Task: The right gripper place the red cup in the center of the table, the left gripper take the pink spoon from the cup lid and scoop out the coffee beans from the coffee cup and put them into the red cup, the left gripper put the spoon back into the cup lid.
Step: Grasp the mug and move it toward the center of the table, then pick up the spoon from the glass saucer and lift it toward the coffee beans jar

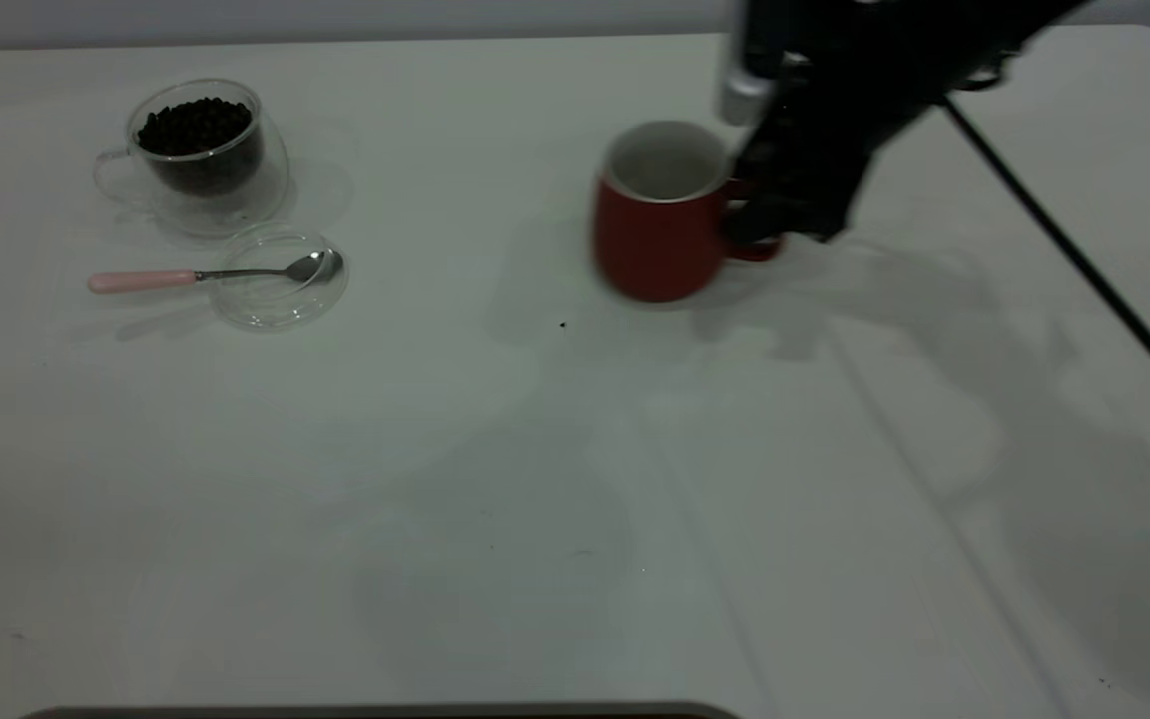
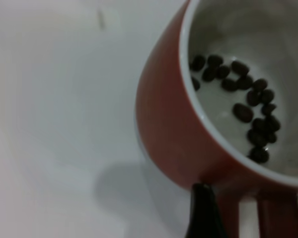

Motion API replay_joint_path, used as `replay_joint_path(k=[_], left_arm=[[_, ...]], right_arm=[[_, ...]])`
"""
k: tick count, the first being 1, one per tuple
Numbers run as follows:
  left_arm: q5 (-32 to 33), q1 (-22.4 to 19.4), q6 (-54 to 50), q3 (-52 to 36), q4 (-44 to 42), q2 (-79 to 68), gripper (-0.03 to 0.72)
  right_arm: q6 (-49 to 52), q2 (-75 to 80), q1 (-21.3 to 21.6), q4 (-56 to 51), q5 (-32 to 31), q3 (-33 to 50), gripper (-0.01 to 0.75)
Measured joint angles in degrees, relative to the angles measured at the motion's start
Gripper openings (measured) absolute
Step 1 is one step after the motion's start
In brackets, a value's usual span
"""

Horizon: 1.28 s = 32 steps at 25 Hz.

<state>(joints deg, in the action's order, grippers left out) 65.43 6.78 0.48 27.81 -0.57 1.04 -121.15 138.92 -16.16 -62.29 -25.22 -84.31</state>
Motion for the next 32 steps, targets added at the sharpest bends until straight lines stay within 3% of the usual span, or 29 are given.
replay_joint_path(k=[6, 11, 15, 19, 23, 25, 29, 32], left_arm=[[0.00, 0.00, 0.00, 0.00, 0.00, 0.00, 0.451], [0.00, 0.00, 0.00, 0.00, 0.00, 0.00, 0.451], [0.00, 0.00, 0.00, 0.00, 0.00, 0.00, 0.451], [0.00, 0.00, 0.00, 0.00, 0.00, 0.00, 0.451], [0.00, 0.00, 0.00, 0.00, 0.00, 0.00, 0.451], [0.00, 0.00, 0.00, 0.00, 0.00, 0.00, 0.451], [0.00, 0.00, 0.11, 0.00, 0.00, 0.00, 0.451], [0.00, 0.00, 0.11, 0.00, 0.00, 0.00, 0.451]], right_arm=[[0.00, 2.27, -6.64, -4.11, 2.01, -4.54, 0.533], [5.17, 1.79, -6.55, -4.82, 1.30, -4.85, 0.533], [23.62, -4.58, -4.41, -0.92, -2.71, -1.50, 0.533], [50.46, -15.83, -3.94, 5.90, -16.65, 4.53, 0.533], [72.59, -29.72, -4.99, 28.42, -33.93, 11.53, 0.518], [83.81, -37.67, -5.13, 41.45, -38.94, 16.64, 0.510], [107.51, -52.62, -4.97, 58.52, -40.86, 28.29, 0.507], [117.33, -62.86, -4.97, 63.25, -40.97, 37.93, 0.507]])
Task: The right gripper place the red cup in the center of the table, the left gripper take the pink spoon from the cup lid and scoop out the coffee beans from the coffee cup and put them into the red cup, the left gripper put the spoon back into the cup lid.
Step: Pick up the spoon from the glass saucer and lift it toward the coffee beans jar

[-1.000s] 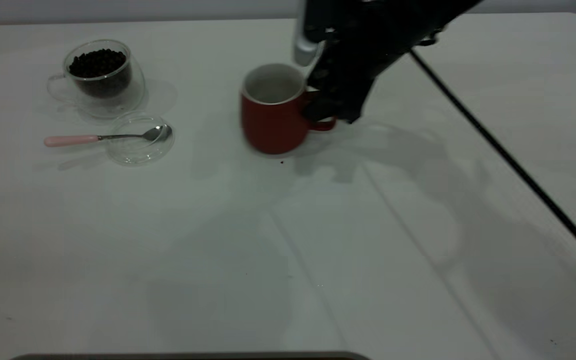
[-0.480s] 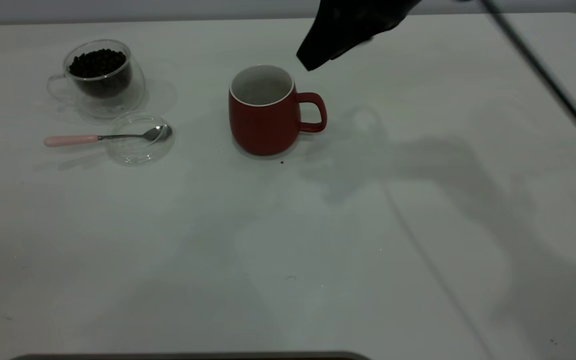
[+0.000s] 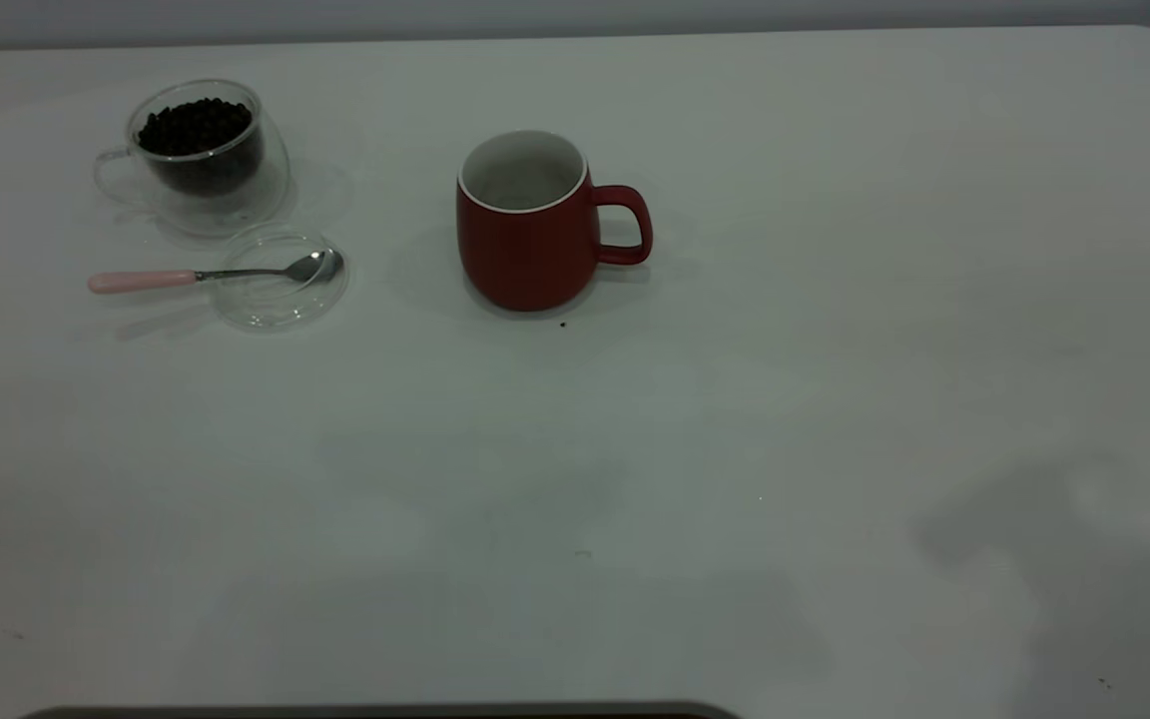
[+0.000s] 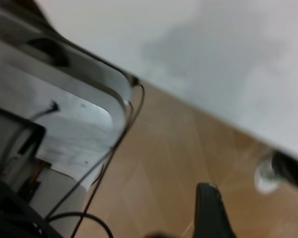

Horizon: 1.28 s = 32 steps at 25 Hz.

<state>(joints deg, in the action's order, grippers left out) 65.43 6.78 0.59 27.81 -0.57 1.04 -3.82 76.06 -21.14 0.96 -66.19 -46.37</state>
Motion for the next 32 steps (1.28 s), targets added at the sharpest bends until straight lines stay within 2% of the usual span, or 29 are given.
replay_joint_path(k=[3, 8, 12, 17, 23, 29, 32], left_arm=[[0.00, 0.00, 0.00, 0.00, 0.00, 0.00, 0.451], [0.00, 0.00, 0.00, 0.00, 0.00, 0.00, 0.451], [0.00, 0.00, 0.00, 0.00, 0.00, 0.00, 0.451], [0.00, 0.00, 0.00, 0.00, 0.00, 0.00, 0.451], [0.00, 0.00, 0.00, 0.00, 0.00, 0.00, 0.451], [0.00, 0.00, 0.00, 0.00, 0.00, 0.00, 0.451], [0.00, 0.00, -0.05, 0.00, 0.00, 0.00, 0.451]], right_arm=[[2.73, -8.74, 1.73, 0.15, 1.62, 8.83, 0.507], [2.87, -25.16, 8.99, 0.08, 4.43, 18.41, 0.506], [2.87, -39.42, 12.02, 0.14, 4.18, 19.37, 0.493], [3.82, -54.15, 12.15, 0.14, 3.32, 19.37, 0.459], [5.82, -64.43, 12.68, 0.19, 2.54, 19.37, 0.437], [6.11, -73.34, 20.06, 0.55, 2.17, 19.37, 0.438], [6.17, -74.15, 21.19, 0.46, 1.97, 19.37, 0.438]])
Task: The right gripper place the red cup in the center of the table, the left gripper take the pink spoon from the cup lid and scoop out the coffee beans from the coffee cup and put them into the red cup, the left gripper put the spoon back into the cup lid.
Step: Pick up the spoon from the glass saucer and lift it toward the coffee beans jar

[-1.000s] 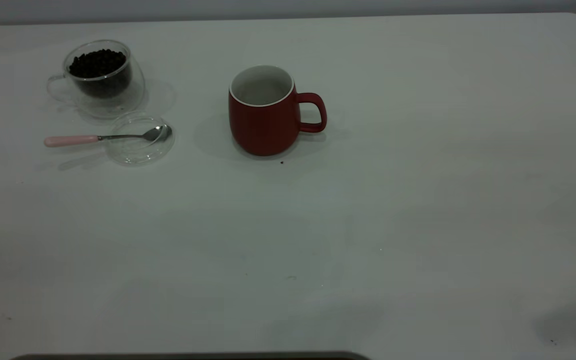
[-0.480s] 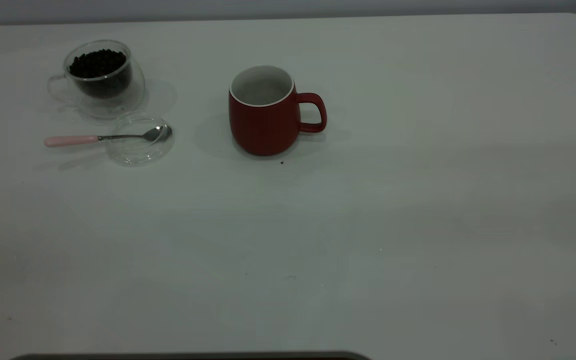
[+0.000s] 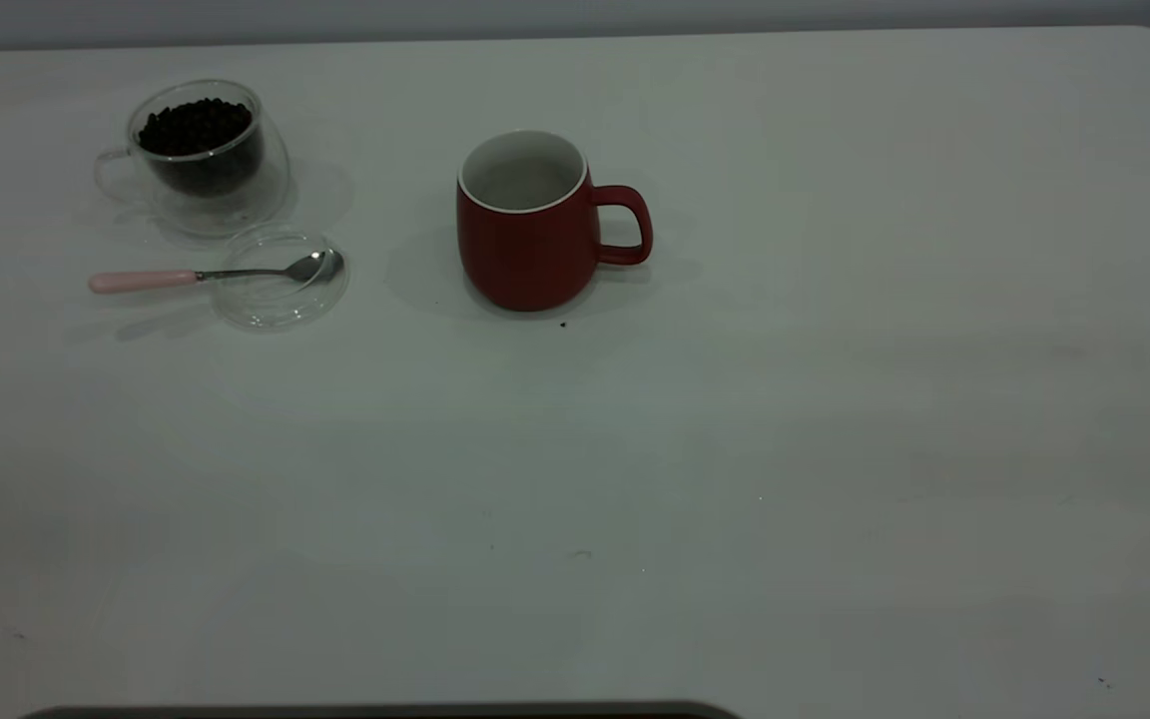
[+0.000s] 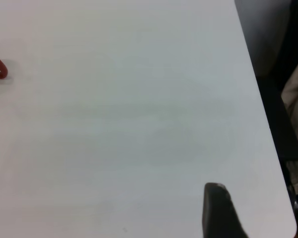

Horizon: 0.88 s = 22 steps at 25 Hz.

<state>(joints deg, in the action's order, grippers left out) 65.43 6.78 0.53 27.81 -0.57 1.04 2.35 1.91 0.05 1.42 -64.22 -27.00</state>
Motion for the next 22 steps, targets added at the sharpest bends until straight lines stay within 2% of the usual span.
replay_joint_path(k=[6, 22], left_arm=[[0.00, 0.00, -0.05, 0.00, 0.00, 0.00, 0.451], [0.00, 0.00, -0.05, 0.00, 0.00, 0.00, 0.451]], right_arm=[[-0.41, -0.30, -2.85, -0.18, 0.00, 0.00, 0.438], [-0.58, -0.35, -2.91, -0.34, 0.00, 0.00, 0.438]])
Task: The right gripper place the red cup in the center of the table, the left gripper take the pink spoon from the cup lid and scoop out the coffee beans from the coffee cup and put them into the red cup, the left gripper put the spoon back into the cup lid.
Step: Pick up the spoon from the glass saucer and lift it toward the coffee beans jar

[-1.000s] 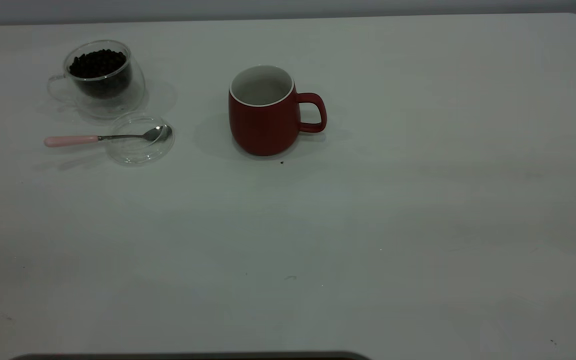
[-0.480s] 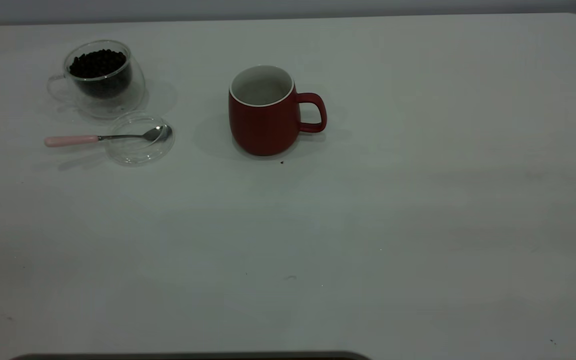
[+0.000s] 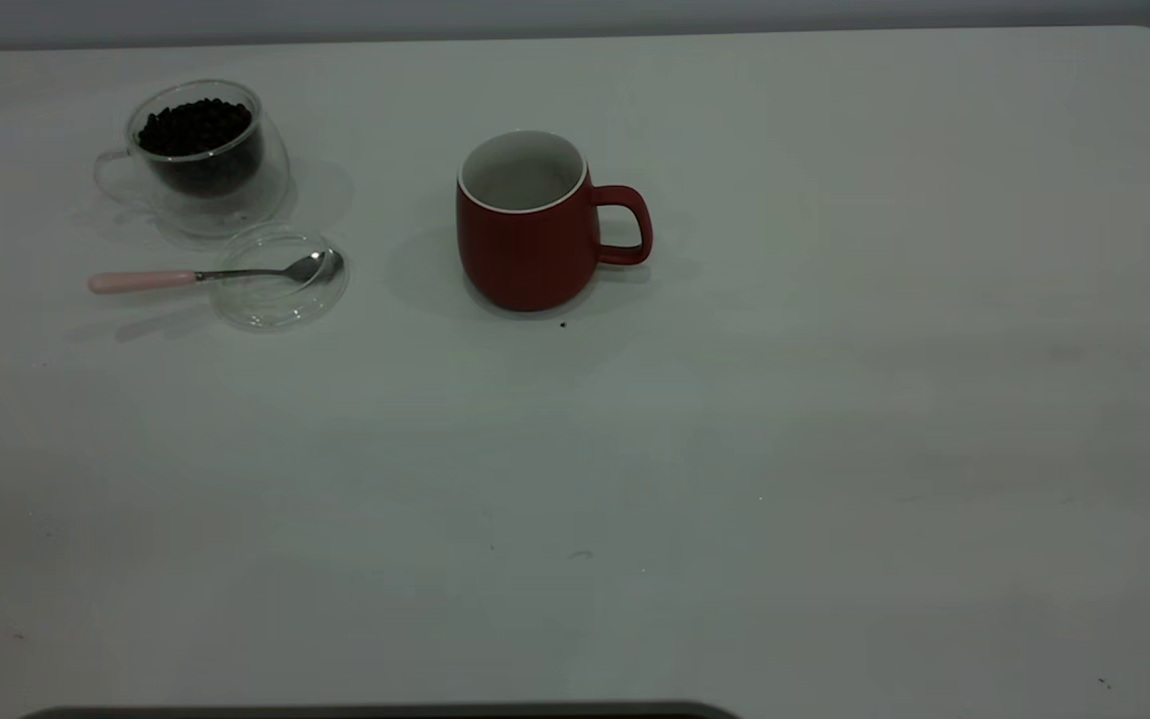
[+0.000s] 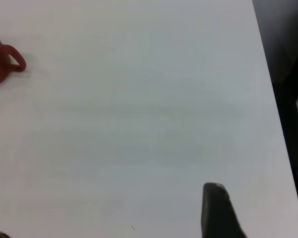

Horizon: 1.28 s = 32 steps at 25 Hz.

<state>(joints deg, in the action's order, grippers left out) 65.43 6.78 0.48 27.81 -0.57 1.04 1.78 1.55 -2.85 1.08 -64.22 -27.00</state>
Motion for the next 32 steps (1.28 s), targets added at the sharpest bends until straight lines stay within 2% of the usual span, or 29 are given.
replay_joint_path(k=[10, 13, 17, 20, 28, 30, 32], left_arm=[[-0.07, 0.00, -0.17, 0.00, -0.15, 0.00, 0.451], [-0.40, 0.00, -2.96, 0.12, -1.26, -0.71, 0.451], [-2.72, 0.00, -6.65, 1.53, -2.43, -9.97, 0.450], [-7.48, 0.00, -8.98, 2.40, -2.47, -20.75, 0.451], [-25.44, 0.00, -11.65, 7.11, -3.39, -49.67, 0.451], [-28.19, -0.89, -12.77, 9.11, -4.01, -56.63, 0.451], [-30.50, -3.60, -13.30, 11.33, -4.01, -62.67, 0.451]], right_arm=[[-0.07, 0.00, 0.00, 0.00, 0.00, 0.00, 0.438], [-0.07, 0.00, 0.00, 0.00, 0.00, 0.00, 0.438], [-0.07, 0.00, 0.00, 0.00, 0.00, 0.00, 0.438], [-0.07, 0.00, 0.00, 0.00, 0.00, 0.00, 0.438], [-0.07, 0.00, 0.00, 0.00, -0.05, 0.00, 0.438], [-0.07, 0.00, 0.00, 0.00, -0.05, 0.00, 0.438], [-0.07, 0.00, 0.00, 0.00, -0.10, 0.00, 0.438]])
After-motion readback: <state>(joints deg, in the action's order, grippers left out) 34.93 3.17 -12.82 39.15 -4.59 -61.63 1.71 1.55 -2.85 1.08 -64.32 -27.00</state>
